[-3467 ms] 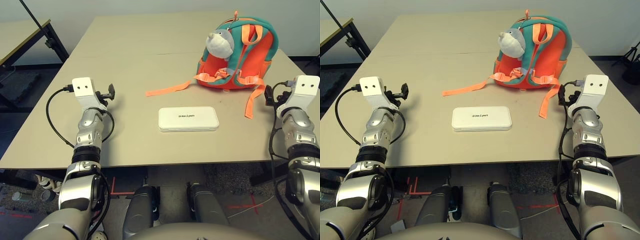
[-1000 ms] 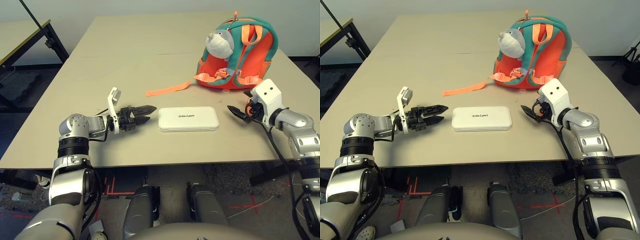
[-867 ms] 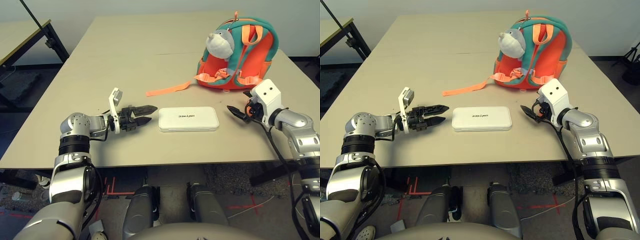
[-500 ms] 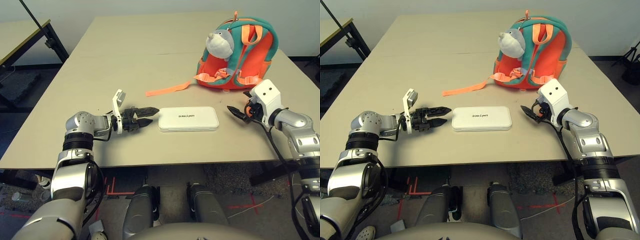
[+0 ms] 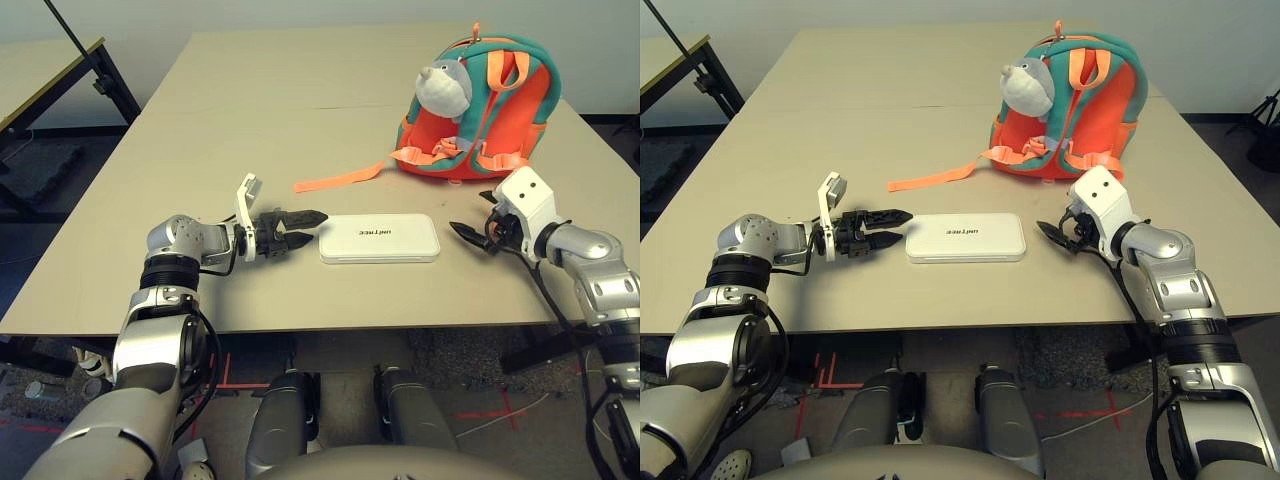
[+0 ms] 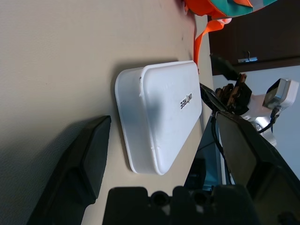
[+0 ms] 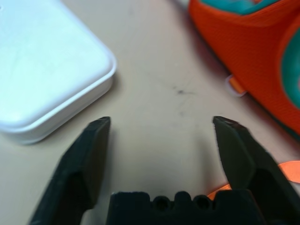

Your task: Put the pencil case into the backpack and zip it.

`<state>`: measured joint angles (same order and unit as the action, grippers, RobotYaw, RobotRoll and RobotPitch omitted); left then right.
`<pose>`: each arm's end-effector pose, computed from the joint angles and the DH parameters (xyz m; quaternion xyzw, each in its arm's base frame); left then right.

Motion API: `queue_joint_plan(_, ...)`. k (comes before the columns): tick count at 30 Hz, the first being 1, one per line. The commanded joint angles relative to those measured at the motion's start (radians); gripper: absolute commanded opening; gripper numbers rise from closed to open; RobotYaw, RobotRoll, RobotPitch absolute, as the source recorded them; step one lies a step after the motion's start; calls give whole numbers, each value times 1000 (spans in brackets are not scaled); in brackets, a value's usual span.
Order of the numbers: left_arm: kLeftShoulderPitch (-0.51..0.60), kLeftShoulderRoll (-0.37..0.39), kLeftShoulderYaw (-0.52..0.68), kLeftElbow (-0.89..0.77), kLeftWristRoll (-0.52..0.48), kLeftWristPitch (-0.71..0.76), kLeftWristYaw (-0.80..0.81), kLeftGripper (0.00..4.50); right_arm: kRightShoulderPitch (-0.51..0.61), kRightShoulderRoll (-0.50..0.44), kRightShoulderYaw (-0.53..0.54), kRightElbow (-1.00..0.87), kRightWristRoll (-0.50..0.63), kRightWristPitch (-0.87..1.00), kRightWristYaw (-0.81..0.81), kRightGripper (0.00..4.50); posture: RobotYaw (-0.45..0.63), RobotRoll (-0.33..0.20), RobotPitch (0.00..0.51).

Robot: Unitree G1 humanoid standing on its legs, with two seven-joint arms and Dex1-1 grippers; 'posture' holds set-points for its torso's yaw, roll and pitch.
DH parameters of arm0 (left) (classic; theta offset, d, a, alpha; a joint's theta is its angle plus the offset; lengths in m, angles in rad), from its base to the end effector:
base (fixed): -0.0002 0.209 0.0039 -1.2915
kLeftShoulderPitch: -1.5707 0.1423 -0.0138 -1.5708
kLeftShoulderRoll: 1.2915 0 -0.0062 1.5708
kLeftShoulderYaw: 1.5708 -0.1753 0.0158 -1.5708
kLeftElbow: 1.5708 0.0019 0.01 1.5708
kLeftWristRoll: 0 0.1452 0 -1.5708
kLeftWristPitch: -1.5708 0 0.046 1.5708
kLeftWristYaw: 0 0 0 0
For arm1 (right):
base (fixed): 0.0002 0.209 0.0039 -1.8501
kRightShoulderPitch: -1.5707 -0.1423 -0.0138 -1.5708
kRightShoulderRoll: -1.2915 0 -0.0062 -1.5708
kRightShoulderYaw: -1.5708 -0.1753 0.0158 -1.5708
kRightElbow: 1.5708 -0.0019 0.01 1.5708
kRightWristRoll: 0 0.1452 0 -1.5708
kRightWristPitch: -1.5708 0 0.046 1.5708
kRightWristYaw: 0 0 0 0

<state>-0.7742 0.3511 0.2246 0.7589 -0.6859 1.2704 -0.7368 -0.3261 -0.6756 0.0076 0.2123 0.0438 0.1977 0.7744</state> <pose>0.3085 0.2066 0.0990 -0.4259 0.3965 -0.3647 0.7270 0.2641 -0.2709 0.1287 -0.2649 0.1425 0.2952 0.9068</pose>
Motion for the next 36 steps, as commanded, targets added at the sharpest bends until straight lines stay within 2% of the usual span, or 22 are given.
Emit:
queue_joint_plan(1,0,-13,-19,24,33,3,6,4500,15,-18,25,-27,-14,9,23,3139,-193,0,84)
queue_joint_plan(9,1,-13,-19,27,48,9,-6,4500,30,-15,67,-60,-28,19,57,25,-190,0,90)
queue_joint_plan(19,6,-18,-11,21,53,8,3,4500,27,5,120,-95,-28,55,91,25,-181,0,92)
queue_joint_plan(29,16,-24,-17,7,53,18,4,4500,-2,119,125,-134,-10,88,50,25,-174,0,96)
queue_joint_plan(36,17,-26,-19,5,56,18,4,4500,-8,153,116,-141,-10,108,29,25,-175,0,93)
